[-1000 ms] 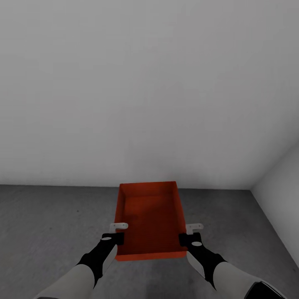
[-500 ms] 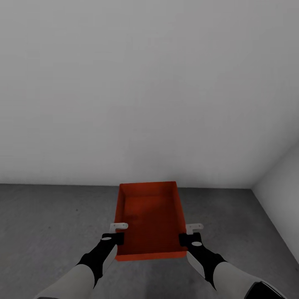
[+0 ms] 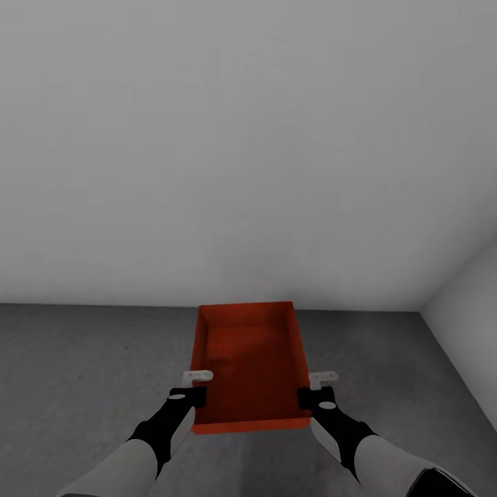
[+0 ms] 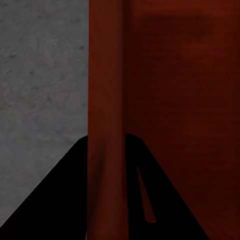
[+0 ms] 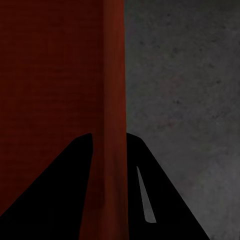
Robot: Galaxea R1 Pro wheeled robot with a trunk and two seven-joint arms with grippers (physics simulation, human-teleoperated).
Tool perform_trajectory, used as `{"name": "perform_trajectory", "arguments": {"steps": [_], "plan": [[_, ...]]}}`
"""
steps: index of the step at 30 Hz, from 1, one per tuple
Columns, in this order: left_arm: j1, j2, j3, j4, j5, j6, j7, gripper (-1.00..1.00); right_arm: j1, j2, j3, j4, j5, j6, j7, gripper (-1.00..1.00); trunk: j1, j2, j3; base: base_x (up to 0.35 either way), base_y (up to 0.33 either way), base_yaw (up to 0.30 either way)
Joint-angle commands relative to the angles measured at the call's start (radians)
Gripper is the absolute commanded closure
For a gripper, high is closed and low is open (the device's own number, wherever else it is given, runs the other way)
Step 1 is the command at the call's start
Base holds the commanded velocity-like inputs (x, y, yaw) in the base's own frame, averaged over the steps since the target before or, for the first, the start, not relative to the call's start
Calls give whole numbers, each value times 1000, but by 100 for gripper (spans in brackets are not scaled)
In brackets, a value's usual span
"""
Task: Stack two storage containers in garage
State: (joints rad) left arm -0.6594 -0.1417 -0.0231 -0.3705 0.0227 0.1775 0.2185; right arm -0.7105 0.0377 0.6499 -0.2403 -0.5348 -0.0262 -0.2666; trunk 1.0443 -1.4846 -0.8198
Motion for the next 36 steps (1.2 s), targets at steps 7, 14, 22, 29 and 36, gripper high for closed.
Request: {"name": "perform_trajectory", "arguments": {"steps": [7,14,22,29,36], "plan": [[0,1,-3,-3,0,7,9,100,-1,-15,-4,1,-5,-6,-9,100,27,-50,-23,0,0,0],[0,1,-3,-3,0,7,9,100,-1,-15,-4,1,-5,-9,-9,100,54,-99,-50,0,0,0],[0,1,-3,-2,0,7,9,100,-1,-22,-5,0,-5,-9,-9,100,84,-155,-88,0,0,0],[0,1,-3,-2,0,8,9,100,-1,-22,-5,1,-5,-9,-9,100,111,-204,-113,0,0,-16],[0,1,-3,-2,0,8,8,100,-1,-21,-5,1,-6,-9,-9,100,138,-253,-139,0,0,-204]]}}
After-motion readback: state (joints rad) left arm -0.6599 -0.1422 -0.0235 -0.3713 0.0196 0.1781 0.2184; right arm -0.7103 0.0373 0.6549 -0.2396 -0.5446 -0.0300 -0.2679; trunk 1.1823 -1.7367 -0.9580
